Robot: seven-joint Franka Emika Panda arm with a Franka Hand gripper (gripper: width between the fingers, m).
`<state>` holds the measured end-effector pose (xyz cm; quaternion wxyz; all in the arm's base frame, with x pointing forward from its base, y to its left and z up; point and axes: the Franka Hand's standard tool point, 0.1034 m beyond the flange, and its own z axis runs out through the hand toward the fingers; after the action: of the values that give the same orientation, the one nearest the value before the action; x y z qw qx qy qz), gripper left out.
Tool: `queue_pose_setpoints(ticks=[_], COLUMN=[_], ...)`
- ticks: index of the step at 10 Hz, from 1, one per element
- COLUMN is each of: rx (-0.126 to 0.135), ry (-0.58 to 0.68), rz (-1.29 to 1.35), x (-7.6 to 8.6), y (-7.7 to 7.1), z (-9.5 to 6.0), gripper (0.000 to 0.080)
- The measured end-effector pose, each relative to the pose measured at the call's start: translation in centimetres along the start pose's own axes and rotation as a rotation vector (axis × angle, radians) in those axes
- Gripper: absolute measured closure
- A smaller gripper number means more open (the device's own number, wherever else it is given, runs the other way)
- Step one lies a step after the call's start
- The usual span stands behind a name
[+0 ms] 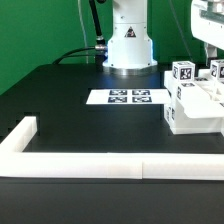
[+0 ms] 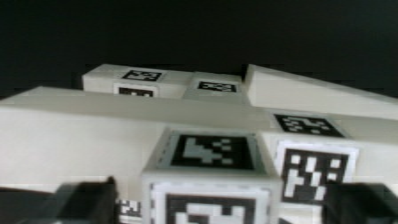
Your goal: Assemble chair
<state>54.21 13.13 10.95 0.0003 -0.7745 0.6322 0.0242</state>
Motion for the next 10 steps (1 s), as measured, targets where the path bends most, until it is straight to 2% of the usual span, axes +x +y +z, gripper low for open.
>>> queue_pose_setpoints(ticks=[1, 3, 10], rx=[-0.012, -0.026, -0.026], ry=[-0.001, 0.006, 0.0], rz=[-0.017, -0.197, -0.775], x=[-0.14, -0.3, -0.34], y=[0.18, 0.32, 0.27], z=[0.18, 0.41, 0.39], gripper=[0.017, 0.0154, 0.015])
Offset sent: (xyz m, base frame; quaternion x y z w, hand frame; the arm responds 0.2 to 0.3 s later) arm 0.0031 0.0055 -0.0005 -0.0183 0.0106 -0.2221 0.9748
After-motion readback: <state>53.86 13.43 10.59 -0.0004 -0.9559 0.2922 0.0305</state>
